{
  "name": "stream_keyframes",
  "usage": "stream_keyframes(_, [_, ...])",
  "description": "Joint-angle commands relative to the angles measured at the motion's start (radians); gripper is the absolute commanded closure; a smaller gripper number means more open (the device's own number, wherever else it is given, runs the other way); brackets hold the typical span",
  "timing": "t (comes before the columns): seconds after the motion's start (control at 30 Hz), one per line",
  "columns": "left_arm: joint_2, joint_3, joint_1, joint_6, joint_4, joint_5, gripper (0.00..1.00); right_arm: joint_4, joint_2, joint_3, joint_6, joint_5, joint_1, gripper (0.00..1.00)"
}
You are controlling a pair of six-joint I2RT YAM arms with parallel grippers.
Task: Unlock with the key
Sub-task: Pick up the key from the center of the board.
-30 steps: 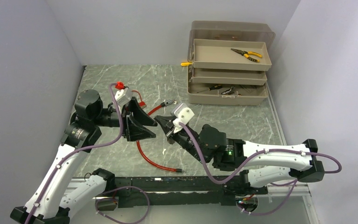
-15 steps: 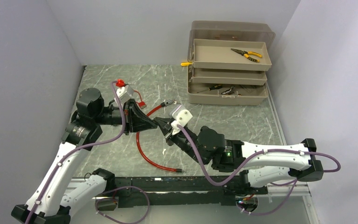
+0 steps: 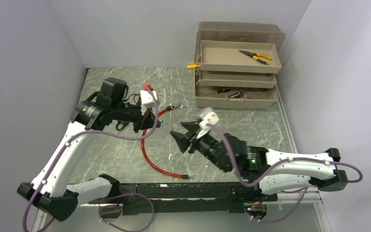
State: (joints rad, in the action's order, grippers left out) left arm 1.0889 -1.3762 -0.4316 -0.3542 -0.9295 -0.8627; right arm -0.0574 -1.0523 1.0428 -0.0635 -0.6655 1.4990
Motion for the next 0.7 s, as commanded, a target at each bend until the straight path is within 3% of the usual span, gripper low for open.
stream_keyframes(0.0, [0.058,-0.056,-0.091,-0.401,-0.315,0.286,1.00,0.052,0.181,-0.057,-0.137,-0.023,-0.065,0.47])
stream_keyframes(0.17, [0.104,-0.103,-0.352,-0.633,-0.463,0.623,1.00,0.108,0.295,-0.114,-0.208,0.072,-0.223,0.47])
stream_keyframes(0.3, [0.082,-0.017,-0.605,-0.775,-0.490,0.981,1.00,0.142,0.295,-0.118,-0.253,0.127,-0.337,0.46])
stream_keyframes(0.4, [0.090,-0.013,-0.644,-0.820,-0.479,1.078,1.00,0.177,0.274,-0.103,-0.288,0.145,-0.403,0.46])
stream_keyframes(0.5, [0.018,0.073,-0.708,-0.956,-0.422,1.208,1.00,0.215,0.266,-0.080,-0.296,0.165,-0.460,0.45])
stream_keyframes(0.57, [-0.033,0.098,-0.728,-1.031,-0.372,1.200,1.00,0.200,0.270,-0.084,-0.291,0.236,-0.497,0.43])
stream_keyframes(0.67, [-0.018,0.065,-0.734,-1.027,-0.390,1.189,1.00,0.171,0.248,-0.100,-0.291,0.362,-0.534,0.38])
